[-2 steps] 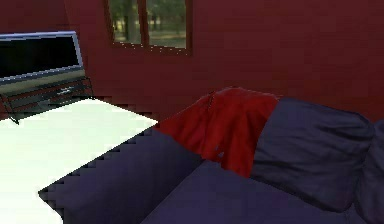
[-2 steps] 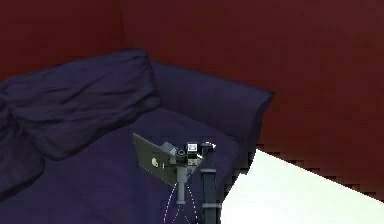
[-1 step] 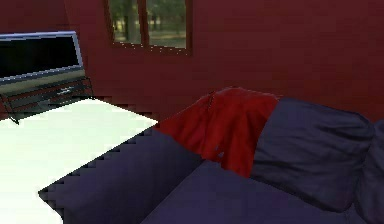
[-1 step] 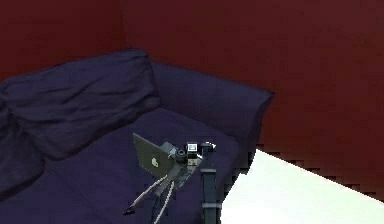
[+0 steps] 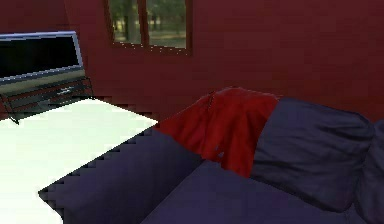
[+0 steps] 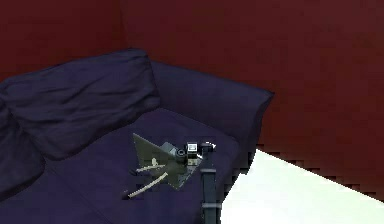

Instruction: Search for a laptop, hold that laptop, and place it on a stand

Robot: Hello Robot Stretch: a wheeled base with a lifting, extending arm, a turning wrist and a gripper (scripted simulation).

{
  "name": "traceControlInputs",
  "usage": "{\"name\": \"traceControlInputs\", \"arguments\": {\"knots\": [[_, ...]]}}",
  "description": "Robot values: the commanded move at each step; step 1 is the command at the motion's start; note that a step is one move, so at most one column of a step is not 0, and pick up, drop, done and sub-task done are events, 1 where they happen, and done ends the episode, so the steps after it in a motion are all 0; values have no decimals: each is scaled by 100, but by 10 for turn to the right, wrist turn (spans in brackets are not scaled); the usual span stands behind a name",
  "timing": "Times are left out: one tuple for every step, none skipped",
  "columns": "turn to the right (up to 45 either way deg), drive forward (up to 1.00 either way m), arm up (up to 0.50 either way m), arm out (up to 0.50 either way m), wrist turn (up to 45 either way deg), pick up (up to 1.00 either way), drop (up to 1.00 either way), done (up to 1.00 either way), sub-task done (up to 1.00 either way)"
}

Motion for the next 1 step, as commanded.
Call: {"name": "traceControlInputs", "arguments": {"knots": [[0,0,0,0,450,0,0,0,0]]}}
